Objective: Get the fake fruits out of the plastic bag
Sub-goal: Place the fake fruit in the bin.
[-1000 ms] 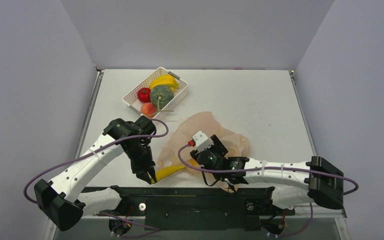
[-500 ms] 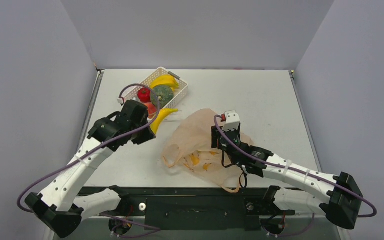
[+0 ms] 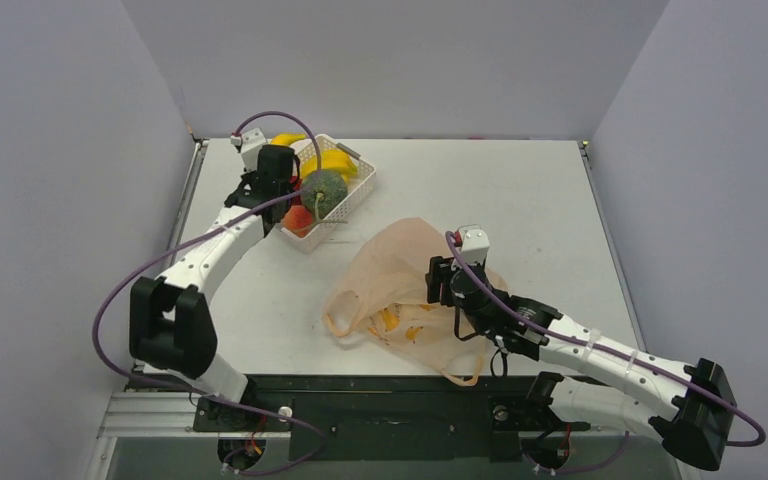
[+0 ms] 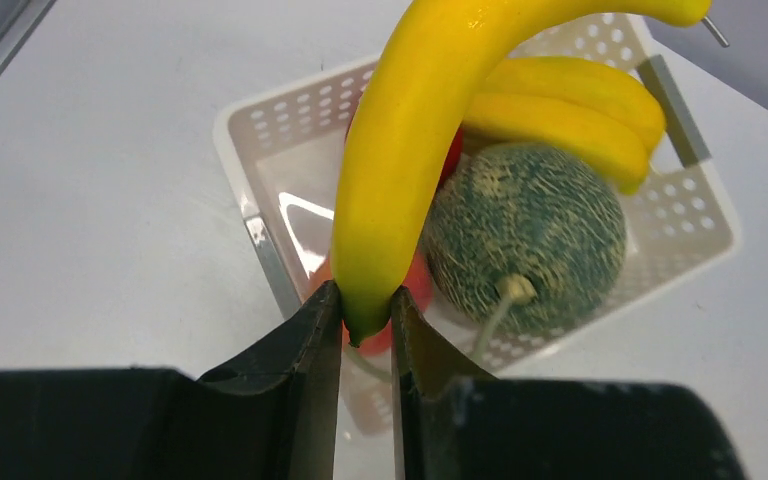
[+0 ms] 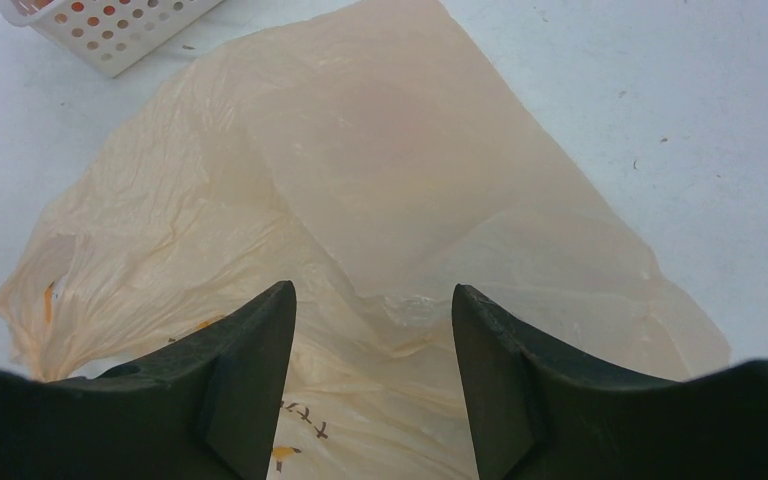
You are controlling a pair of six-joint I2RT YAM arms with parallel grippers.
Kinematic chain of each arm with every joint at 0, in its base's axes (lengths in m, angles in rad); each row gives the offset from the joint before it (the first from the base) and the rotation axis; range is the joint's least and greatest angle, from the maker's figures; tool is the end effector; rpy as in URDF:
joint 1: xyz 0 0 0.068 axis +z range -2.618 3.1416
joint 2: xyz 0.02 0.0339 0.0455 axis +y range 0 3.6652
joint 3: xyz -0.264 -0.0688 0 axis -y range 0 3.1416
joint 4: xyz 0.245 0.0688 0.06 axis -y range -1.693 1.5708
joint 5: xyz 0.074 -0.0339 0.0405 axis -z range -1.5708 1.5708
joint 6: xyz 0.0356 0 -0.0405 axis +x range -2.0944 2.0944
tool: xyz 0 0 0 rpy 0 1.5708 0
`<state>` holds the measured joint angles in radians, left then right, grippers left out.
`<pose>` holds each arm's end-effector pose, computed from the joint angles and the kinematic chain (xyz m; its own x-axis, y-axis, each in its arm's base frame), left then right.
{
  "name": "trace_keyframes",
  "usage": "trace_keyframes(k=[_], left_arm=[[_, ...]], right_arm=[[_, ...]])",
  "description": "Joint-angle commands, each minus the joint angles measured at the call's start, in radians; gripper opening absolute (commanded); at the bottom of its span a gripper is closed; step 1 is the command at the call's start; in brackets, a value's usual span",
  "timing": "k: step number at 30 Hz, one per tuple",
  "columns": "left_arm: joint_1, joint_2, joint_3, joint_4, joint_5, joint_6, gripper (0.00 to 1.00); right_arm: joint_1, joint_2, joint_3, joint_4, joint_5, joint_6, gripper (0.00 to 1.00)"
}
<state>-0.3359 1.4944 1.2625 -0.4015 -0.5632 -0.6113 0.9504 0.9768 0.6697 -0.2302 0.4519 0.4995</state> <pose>0.3235 -0.0928 0.3172 -0.3844 -0.3798 -0.8414 -0.4252 0.8819 -0.2038 0.1376 0.1659 0.2611 -0.5073 0.0312 -0.8612 -0.3086 0.9265 0.2153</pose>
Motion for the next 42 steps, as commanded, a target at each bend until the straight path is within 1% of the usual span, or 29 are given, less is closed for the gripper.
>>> trace_keyframes(k=[1, 5, 9, 13, 15, 17, 19, 20, 21, 23, 25, 29, 33, 34, 35, 36, 37, 38, 39, 40, 42], left_arm=[[0.1, 0.147, 0.098, 0.207, 0.057, 0.052, 0.0], [0.149, 0.285, 0.169, 0.254, 0.184, 0.091, 0.0], [0.159, 0.425, 0.272, 0.182, 0.297, 0.155, 0.0], [0.16, 0.462, 0.281, 0.161, 0.368, 0.179, 0.0], [0.166, 0.495, 0.314, 0.118, 0.419, 0.195, 0.0], [0.17, 0.523, 0.358, 0.065, 0.434, 0.195, 0.0], [0.173, 0.542, 0.395, 0.023, 0.439, 0.197, 0.1], [0.173, 0.548, 0.418, -0.006, 0.436, 0.197, 0.23], [0.175, 0.557, 0.43, -0.023, 0.423, 0.193, 0.33], [0.181, 0.559, 0.458, -0.064, 0.399, 0.189, 0.38], [0.187, 0.546, 0.463, -0.08, 0.398, 0.193, 0.41], [0.189, 0.513, 0.456, -0.095, 0.397, 0.198, 0.44], [0.194, 0.491, 0.437, -0.098, 0.43, 0.206, 0.45], [0.195, 0.482, 0.432, -0.098, 0.44, 0.207, 0.49], [0.197, 0.471, 0.416, -0.094, 0.443, 0.209, 0.61], [0.198, 0.442, 0.404, -0.086, 0.446, 0.209, 0.67], [0.2, 0.423, 0.366, -0.059, 0.446, 0.207, 0.78], [0.203, 0.376, 0.347, -0.044, 0.454, 0.207, 0.84], [0.204, 0.351, 0.302, -0.023, 0.46, 0.207, 0.93], [0.206, 0.298, 0.293, -0.019, 0.478, 0.213, 0.96], [0.206, 0.221, 0.264, -0.033, 0.535, 0.215, 0.97]], right_arm=[[0.001, -0.043, 0.022, -0.029, 0.021, -0.002, 0.55], [0.001, -0.08, 0.019, -0.044, 0.039, -0.01, 0.54], [-0.004, -0.102, 0.018, -0.067, 0.055, -0.014, 0.55], [-0.007, -0.106, 0.021, -0.077, 0.051, -0.016, 0.54], [-0.007, -0.103, 0.032, -0.085, 0.047, -0.016, 0.54], [-0.007, -0.104, 0.041, -0.09, 0.044, -0.014, 0.54], [-0.007, -0.107, 0.049, -0.097, 0.045, -0.011, 0.54], [-0.008, -0.11, 0.054, -0.103, 0.045, -0.007, 0.54], [-0.007, -0.111, 0.057, -0.112, 0.046, -0.006, 0.55], [-0.007, -0.119, 0.062, -0.125, 0.047, 0.001, 0.55], [-0.006, -0.133, 0.061, -0.138, 0.046, 0.008, 0.54], [-0.007, -0.149, 0.053, -0.157, 0.049, 0.021, 0.54], [-0.006, -0.158, 0.051, -0.173, 0.054, 0.033, 0.54], [-0.006, -0.158, 0.052, -0.182, 0.055, 0.038, 0.54], [-0.007, -0.158, 0.057, -0.192, 0.059, 0.048, 0.54], [-0.006, -0.157, 0.06, -0.214, 0.063, 0.055, 0.54], [-0.006, -0.158, 0.068, -0.227, 0.066, 0.07, 0.54], [-0.007, -0.158, 0.071, -0.259, 0.066, 0.078, 0.54], [-0.006, -0.156, 0.08, -0.278, 0.067, 0.1, 0.54], [-0.006, -0.155, 0.089, -0.326, 0.067, 0.112, 0.55], [-0.006, -0.153, 0.117, -0.396, 0.032, 0.141, 0.55]])
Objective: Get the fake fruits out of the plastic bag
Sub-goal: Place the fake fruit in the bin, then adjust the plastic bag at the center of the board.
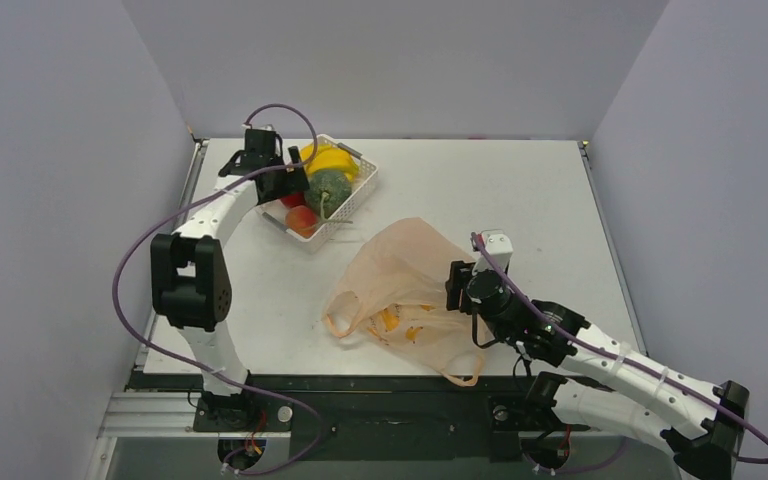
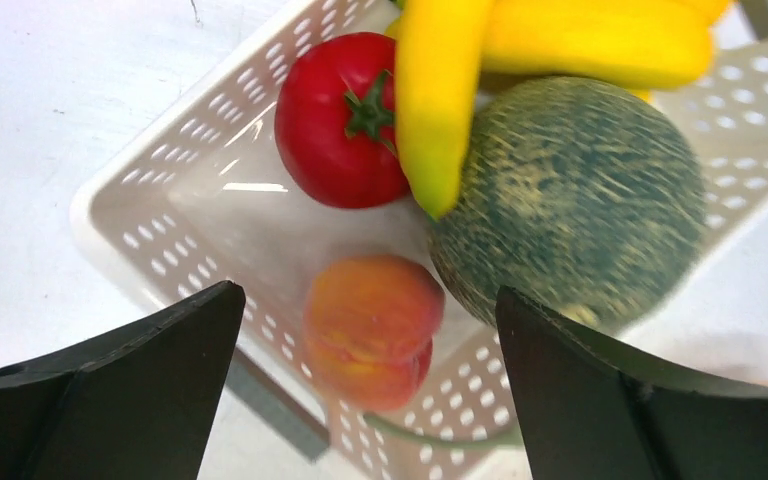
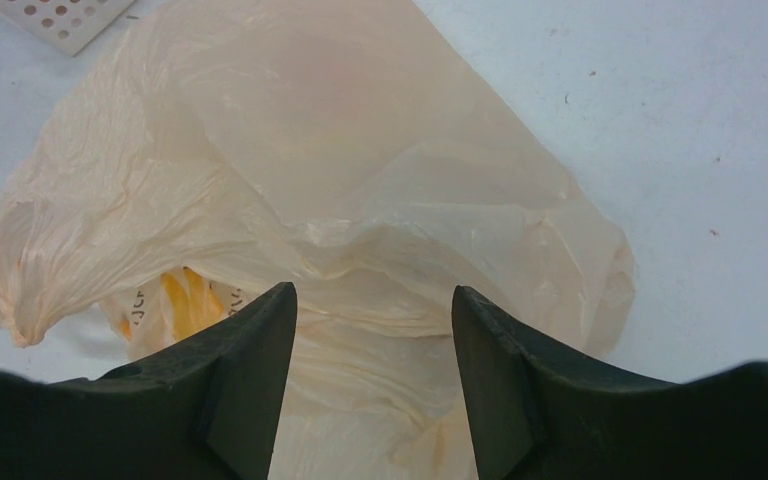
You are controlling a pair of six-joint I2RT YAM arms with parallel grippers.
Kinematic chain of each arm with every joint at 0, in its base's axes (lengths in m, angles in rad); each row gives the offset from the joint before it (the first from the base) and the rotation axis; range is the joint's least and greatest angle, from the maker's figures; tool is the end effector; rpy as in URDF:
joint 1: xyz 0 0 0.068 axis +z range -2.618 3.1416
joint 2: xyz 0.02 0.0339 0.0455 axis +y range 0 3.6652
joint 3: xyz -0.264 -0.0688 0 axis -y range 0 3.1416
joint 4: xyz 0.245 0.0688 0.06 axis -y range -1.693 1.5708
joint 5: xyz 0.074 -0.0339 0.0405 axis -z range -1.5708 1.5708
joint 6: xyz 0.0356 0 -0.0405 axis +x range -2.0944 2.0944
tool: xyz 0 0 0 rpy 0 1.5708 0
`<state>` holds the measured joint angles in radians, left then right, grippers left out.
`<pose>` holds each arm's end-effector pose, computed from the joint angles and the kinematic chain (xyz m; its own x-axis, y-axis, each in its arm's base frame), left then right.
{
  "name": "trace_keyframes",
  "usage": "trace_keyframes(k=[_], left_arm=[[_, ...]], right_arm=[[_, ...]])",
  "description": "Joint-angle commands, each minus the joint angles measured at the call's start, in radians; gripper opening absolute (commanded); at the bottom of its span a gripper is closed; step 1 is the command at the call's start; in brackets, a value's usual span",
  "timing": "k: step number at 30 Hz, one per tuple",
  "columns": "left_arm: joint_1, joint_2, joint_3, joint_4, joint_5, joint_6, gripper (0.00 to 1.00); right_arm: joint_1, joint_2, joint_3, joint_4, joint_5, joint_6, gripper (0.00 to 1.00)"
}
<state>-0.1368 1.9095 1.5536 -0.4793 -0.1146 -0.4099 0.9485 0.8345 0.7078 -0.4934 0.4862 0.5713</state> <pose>0.4282 -0.0548 0.2523 -0.6974 -0.3036 -0.6492 -0.2382 0.9525 -0.1897 0.1180 0.1359 0.2764 -0.5535 0.0485 -0.8314 -0.2347 0.9488 0.2116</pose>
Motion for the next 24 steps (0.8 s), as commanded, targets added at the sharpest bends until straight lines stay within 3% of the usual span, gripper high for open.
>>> trace_keyframes(k=[1, 5, 7, 8, 11, 12, 15, 19, 24], left_arm=[[0.005, -0.223, -0.054, 0.033, 0.153, 0.014, 0.97], [-0.046, -0.433, -0.237, 0.108, 0.438, -0.008, 0.97], [-0.138, -0.533, -0.346, 0.168, 0.544, -0.033, 0.97], [-0.237, -0.59, -0.419, 0.193, 0.558, -0.052, 0.97], [-0.47, -0.676, -0.561, 0.353, 0.51, -0.115, 0.97], [-0.581, -0.696, -0.618, 0.423, 0.49, -0.148, 0.97], [-0.789, -0.68, -0.691, 0.531, 0.371, -0.185, 0.95], [-0.927, -0.591, -0.69, 0.566, 0.294, -0.17, 0.92], [-0.958, -0.518, -0.684, 0.586, 0.267, -0.177, 0.91]], right_arm=[[0.0, -0.011, 0.086, -0.156, -0.02, 0.083, 0.55], [0.021, -0.024, 0.075, -0.205, -0.203, 0.103, 0.61], [0.044, -0.005, 0.052, -0.164, -0.326, 0.113, 0.62], [0.057, 0.02, 0.037, -0.118, -0.36, 0.117, 0.62], [0.1, 0.075, 0.049, -0.183, -0.211, 0.262, 0.55], [0.101, 0.085, 0.059, -0.225, -0.07, 0.328, 0.54], [0.116, 0.053, 0.035, -0.331, 0.094, 0.547, 0.58], [0.126, -0.017, -0.011, -0.411, 0.15, 0.677, 0.63], [0.111, -0.095, -0.072, -0.44, 0.115, 0.709, 0.68]])
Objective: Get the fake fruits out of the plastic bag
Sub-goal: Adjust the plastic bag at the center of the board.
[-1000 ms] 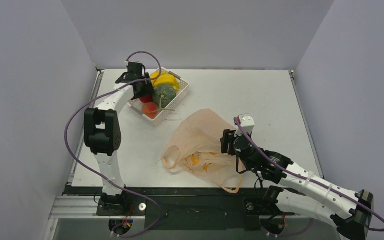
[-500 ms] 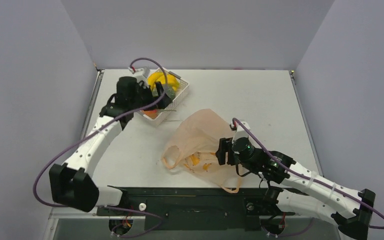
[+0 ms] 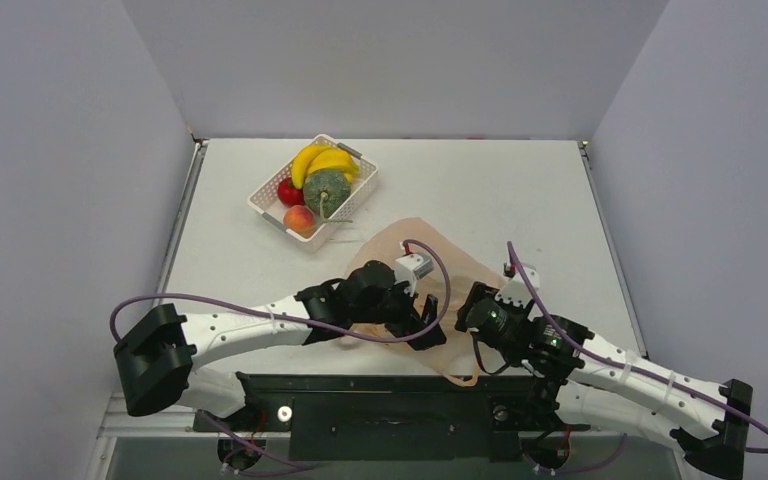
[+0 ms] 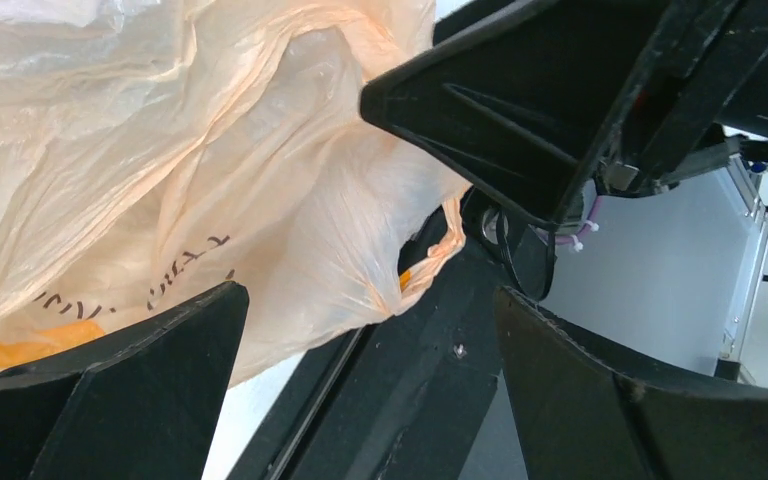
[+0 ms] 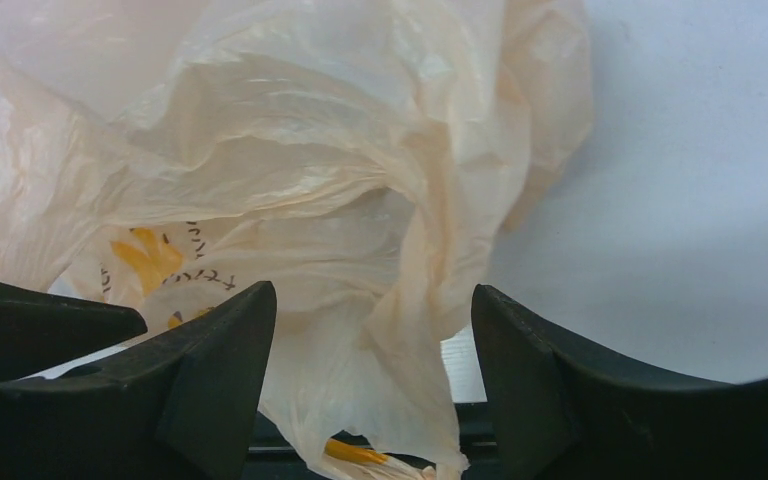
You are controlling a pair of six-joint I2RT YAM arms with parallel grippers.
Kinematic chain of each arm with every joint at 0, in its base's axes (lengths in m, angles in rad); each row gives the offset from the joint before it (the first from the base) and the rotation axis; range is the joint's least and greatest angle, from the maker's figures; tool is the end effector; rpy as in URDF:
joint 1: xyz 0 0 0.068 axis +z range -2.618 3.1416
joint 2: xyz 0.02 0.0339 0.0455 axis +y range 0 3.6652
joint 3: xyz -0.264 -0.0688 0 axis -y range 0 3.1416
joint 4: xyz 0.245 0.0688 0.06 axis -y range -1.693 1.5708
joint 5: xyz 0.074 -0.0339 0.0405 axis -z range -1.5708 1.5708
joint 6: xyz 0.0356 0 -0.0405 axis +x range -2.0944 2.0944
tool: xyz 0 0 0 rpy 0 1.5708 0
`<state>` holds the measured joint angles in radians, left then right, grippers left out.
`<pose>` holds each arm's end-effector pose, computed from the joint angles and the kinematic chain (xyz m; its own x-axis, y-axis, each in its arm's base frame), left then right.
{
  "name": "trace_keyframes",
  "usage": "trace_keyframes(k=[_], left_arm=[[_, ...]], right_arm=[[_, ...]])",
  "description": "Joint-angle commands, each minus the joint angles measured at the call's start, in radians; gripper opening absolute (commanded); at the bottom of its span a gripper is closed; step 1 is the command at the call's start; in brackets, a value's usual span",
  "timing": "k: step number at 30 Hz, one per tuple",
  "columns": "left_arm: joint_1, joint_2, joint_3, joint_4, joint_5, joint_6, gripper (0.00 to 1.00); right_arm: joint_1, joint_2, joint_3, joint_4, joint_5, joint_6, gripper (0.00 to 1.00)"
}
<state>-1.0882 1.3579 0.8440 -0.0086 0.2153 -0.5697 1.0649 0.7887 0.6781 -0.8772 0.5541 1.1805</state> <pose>0.1331 -0.2704 0.2491 -0.7081 0.2162 -0.6722 0.6761 0.4821 -0.5572 0.0849 0.1147 0.2463 -0.7120 0.3376 -0.6157 0.1445 0.9285 0.3420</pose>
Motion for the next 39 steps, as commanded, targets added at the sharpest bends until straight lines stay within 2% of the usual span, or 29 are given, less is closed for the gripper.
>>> trace_keyframes(k=[1, 6, 8, 10, 11, 13, 15, 20, 24, 26, 29, 31, 34, 37, 39], left_arm=[[-0.007, 0.058, 0.027, 0.116, -0.064, -0.024, 0.91], [0.015, 0.137, 0.014, 0.166, -0.085, -0.052, 0.91], [0.038, 0.167, 0.007, 0.201, -0.086, -0.058, 0.92], [0.072, 0.201, 0.005, 0.241, -0.074, -0.056, 0.92], [0.1, 0.233, 0.014, 0.262, -0.067, -0.055, 0.92], [0.144, 0.278, 0.037, 0.289, -0.029, -0.058, 0.92], [0.174, 0.31, 0.055, 0.318, -0.025, -0.051, 0.93], [0.231, 0.39, 0.13, 0.312, -0.037, -0.011, 0.93], [0.3, 0.389, 0.167, 0.3, -0.081, -0.005, 0.95], [0.344, 0.364, 0.17, 0.299, -0.115, -0.015, 0.96], [0.381, 0.305, 0.176, 0.268, -0.191, -0.009, 0.97], [0.384, 0.243, 0.175, 0.228, -0.264, 0.009, 0.97], [0.382, 0.102, 0.105, 0.217, -0.321, 0.02, 0.97], [0.382, -0.009, 0.042, 0.198, -0.321, 0.021, 0.97], [0.373, -0.073, 0.006, 0.182, -0.287, 0.023, 0.97]], right_arm=[[-0.004, -0.055, -0.067, -0.041, 0.024, 0.096, 0.68], [-0.004, -0.051, -0.135, 0.048, -0.047, 0.034, 0.68], [-0.005, -0.044, -0.166, 0.109, -0.071, -0.003, 0.64], [-0.008, -0.042, -0.181, 0.202, -0.088, -0.062, 0.39], [-0.01, -0.04, -0.168, 0.213, -0.1, -0.087, 0.15], [-0.013, -0.019, -0.113, 0.219, -0.128, -0.16, 0.0], [-0.013, 0.01, -0.034, 0.168, -0.162, -0.242, 0.0], [0.016, 0.091, 0.221, -0.164, -0.215, -0.281, 0.0], [0.041, 0.128, 0.416, -0.304, -0.169, -0.382, 0.0], [0.003, 0.166, 0.523, -0.312, -0.121, -0.473, 0.0], [-0.126, 0.27, 0.663, -0.257, -0.159, -0.682, 0.0], [-0.159, 0.345, 0.789, -0.224, -0.216, -0.794, 0.0], [-0.159, 0.432, 1.002, -0.22, -0.399, -0.905, 0.0], [-0.134, 0.47, 1.076, -0.253, -0.51, -0.97, 0.0], [-0.13, 0.446, 1.011, -0.258, -0.524, -0.945, 0.0]])
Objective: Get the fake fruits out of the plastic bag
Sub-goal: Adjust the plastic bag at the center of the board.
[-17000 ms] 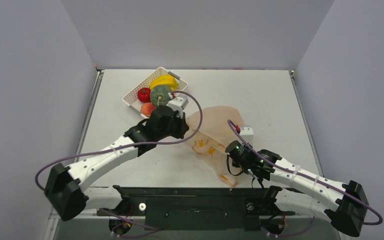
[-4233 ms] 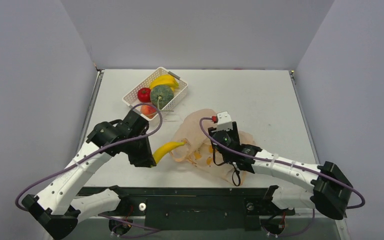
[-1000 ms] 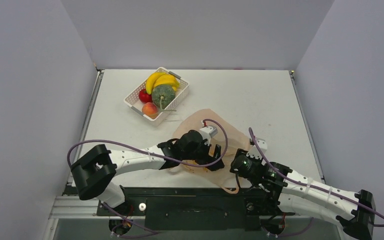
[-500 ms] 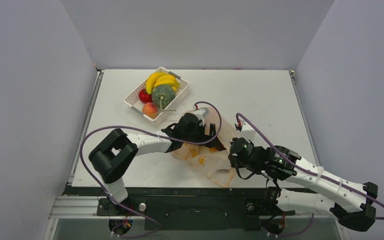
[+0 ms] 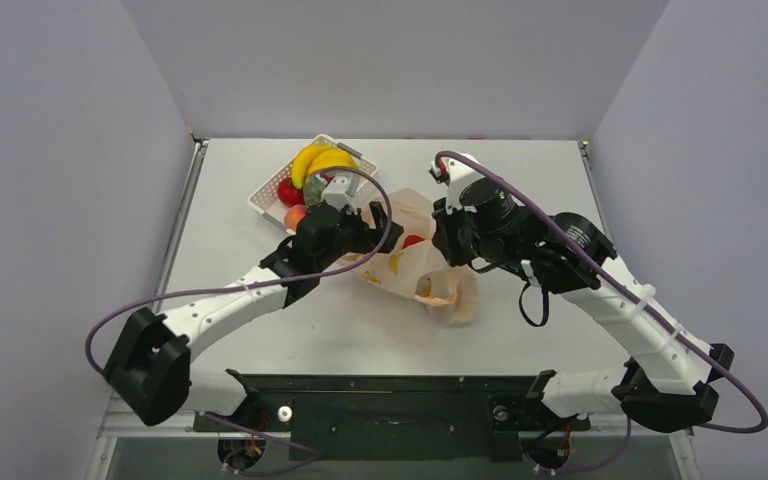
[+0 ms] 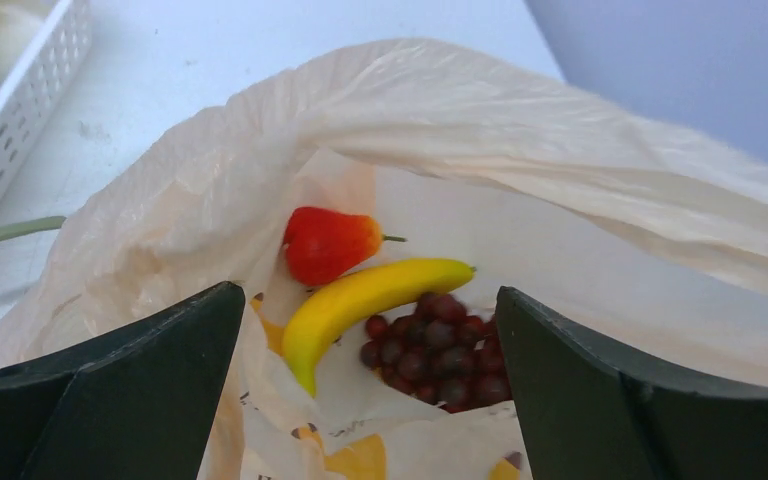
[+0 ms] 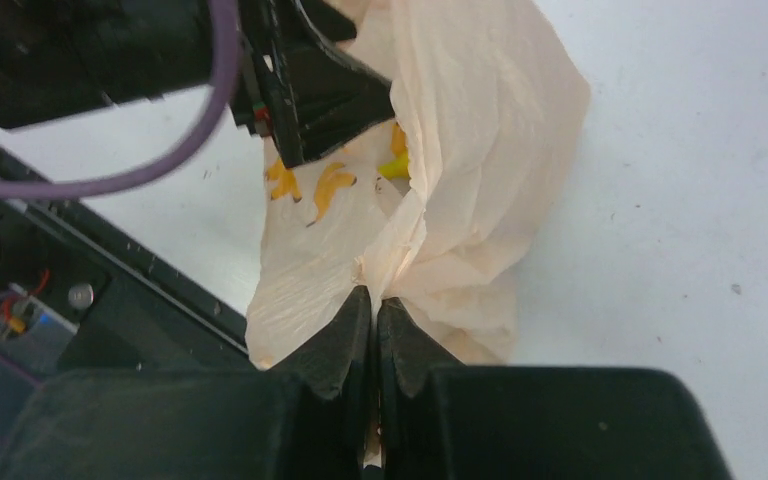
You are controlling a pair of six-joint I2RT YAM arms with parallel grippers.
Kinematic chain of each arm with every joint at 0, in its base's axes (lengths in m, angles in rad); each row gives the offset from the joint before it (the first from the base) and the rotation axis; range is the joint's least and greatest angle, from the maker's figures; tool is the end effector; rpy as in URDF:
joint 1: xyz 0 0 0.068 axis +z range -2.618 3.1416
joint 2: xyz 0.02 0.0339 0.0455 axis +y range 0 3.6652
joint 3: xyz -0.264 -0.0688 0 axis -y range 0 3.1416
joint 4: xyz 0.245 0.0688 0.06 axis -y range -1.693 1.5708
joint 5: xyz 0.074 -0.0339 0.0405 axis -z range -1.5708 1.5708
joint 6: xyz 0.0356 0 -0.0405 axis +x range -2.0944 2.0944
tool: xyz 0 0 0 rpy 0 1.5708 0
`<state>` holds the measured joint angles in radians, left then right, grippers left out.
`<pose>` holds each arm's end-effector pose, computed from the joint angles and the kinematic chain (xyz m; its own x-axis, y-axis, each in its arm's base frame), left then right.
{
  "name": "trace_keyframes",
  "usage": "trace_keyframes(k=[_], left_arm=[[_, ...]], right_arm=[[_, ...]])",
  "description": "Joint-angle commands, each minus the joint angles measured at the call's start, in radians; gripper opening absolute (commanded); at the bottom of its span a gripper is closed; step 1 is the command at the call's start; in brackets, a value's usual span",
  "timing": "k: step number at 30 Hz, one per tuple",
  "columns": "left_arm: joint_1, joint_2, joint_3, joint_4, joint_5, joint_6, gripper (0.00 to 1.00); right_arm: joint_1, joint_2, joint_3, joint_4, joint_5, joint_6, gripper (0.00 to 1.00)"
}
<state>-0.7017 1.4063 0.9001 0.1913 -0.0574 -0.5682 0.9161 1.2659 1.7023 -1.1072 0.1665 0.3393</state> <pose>0.2490 -0.2078 0.2737 -0.5238 -0.2607 -0.8110 0.3808 0.7799 -0.4967 0.1404 0.1732 0.4554 -0.5910 -0.2308 -0.7730 -0.5371 0.8275 0.1636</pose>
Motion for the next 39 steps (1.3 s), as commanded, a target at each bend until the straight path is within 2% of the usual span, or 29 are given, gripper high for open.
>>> trace_keyframes(k=[1, 5, 6, 8, 13, 18, 21, 24, 25, 27, 29, 32, 35, 39], left_arm=[[-0.021, -0.153, -0.071, -0.034, -0.004, 0.022, 0.97], [-0.091, -0.197, -0.126, -0.061, 0.032, 0.026, 0.97], [-0.125, -0.196, -0.139, -0.062, 0.037, 0.031, 0.95], [-0.193, -0.181, -0.147, -0.076, 0.041, 0.039, 0.93], [-0.324, -0.166, -0.171, -0.086, 0.022, 0.017, 0.82], [-0.338, -0.171, -0.181, -0.097, 0.003, -0.01, 0.79], [-0.338, -0.179, -0.192, -0.12, -0.004, -0.017, 0.8], [-0.328, -0.165, -0.2, -0.132, 0.015, -0.015, 0.81], [-0.327, -0.158, -0.198, -0.134, 0.029, -0.011, 0.8], [-0.326, -0.153, -0.21, -0.115, 0.052, 0.005, 0.79], [-0.326, -0.163, -0.243, -0.075, 0.076, 0.007, 0.79], [-0.324, -0.179, -0.278, -0.025, 0.08, -0.005, 0.79], [-0.324, -0.174, -0.305, -0.002, 0.09, -0.016, 0.79], [-0.321, -0.17, -0.345, 0.048, 0.104, -0.038, 0.79]], right_arm=[[0.015, -0.064, -0.052, -0.024, -0.142, -0.07, 0.0], [0.018, -0.185, -0.381, 0.027, -0.145, 0.098, 0.0], [0.019, -0.206, -0.499, 0.044, -0.151, 0.129, 0.0], [0.032, -0.263, -0.63, 0.032, -0.132, 0.222, 0.0], [0.142, -0.373, -0.732, -0.031, -0.046, 0.381, 0.0], [0.174, -0.379, -0.77, 0.049, -0.047, 0.444, 0.0], [0.197, -0.348, -0.72, 0.049, 0.01, 0.449, 0.12], [0.24, -0.32, -0.612, 0.005, 0.114, 0.413, 0.37], [0.244, -0.303, -0.551, -0.018, 0.175, 0.389, 0.42], [0.247, -0.274, -0.462, -0.049, 0.28, 0.337, 0.59], [0.244, -0.247, -0.412, -0.037, 0.365, 0.258, 0.69], [0.2, -0.22, -0.411, 0.061, 0.397, 0.089, 0.73], [0.077, -0.216, -0.488, 0.231, 0.283, -0.012, 0.75], [0.035, -0.188, -0.584, 0.37, 0.163, -0.098, 0.78]])
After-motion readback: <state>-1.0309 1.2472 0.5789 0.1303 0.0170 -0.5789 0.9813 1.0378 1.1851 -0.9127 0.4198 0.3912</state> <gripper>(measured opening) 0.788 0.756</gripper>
